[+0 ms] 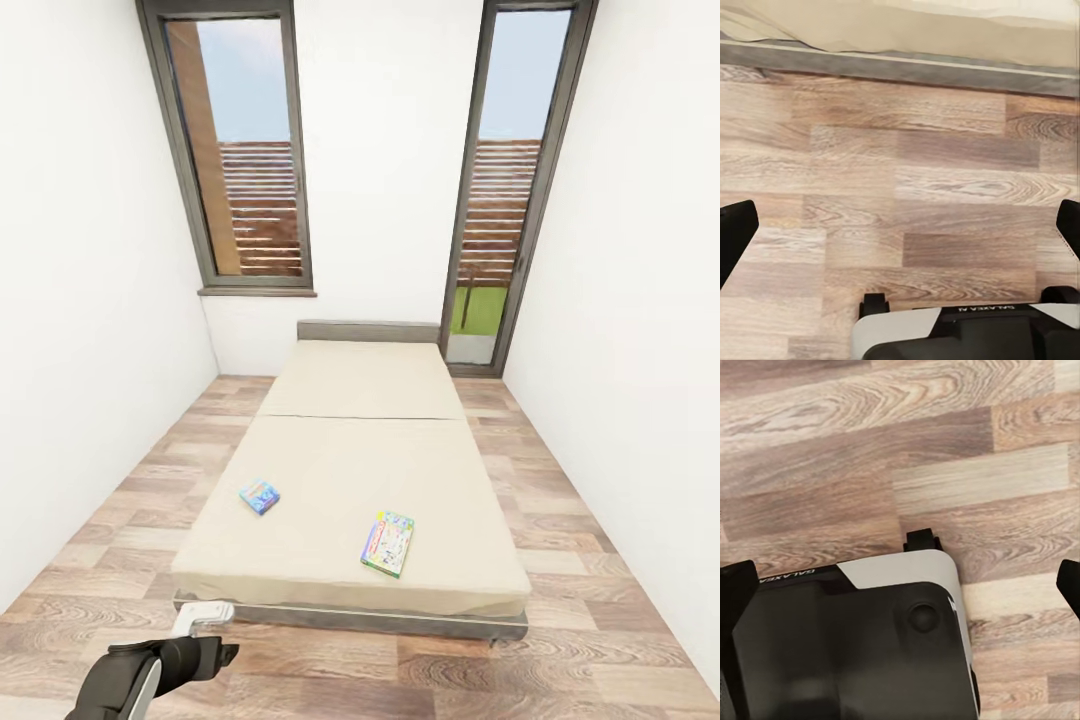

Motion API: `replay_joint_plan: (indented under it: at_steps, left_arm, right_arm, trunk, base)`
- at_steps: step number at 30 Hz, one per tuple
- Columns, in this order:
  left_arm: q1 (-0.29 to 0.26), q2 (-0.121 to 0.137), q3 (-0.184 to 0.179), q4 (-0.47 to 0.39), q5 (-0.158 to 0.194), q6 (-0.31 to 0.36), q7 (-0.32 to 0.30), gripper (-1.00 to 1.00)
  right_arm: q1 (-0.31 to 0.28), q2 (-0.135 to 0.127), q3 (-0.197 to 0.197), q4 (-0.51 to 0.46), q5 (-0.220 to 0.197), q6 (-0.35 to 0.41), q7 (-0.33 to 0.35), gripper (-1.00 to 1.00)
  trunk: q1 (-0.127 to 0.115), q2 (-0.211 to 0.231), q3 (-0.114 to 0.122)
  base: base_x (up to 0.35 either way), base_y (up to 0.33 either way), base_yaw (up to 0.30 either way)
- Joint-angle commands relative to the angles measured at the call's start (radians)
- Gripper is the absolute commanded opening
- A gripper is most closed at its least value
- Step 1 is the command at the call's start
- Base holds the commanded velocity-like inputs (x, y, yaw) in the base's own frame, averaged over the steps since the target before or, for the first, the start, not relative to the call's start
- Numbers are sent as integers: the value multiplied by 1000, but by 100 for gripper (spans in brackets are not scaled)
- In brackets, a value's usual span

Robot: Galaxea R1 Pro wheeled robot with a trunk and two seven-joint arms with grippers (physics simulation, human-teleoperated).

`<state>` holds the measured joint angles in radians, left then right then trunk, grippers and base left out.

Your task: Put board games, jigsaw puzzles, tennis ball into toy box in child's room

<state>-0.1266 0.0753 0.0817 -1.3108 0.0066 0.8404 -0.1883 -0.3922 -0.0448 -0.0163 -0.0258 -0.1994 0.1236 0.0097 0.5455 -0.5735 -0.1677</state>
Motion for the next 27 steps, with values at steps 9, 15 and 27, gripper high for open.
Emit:
replay_joint_plan:
  at_steps: [9,15,27]
  left_arm:
    - [-1,-3,-1,-2,1,6,-3,100]
    - [-1,-2,-2,-19,1,9,-6,100]
    - [-1,8,3,-78,1,34,-187,100]
  right_arm:
    - [0,0,0,-2,-5,4,0,100]
    - [0,-1,-3,-2,-5,-38,0,100]
    - [-114,-2,-17,-277,-9,282,3,100]
  trunk:
    - [0,-2,-2]
    - [0,-2,-2]
    - [0,-2,-2]
  base:
    - [0,7,0]
    - [0,98,0]
    - [0,10,0]
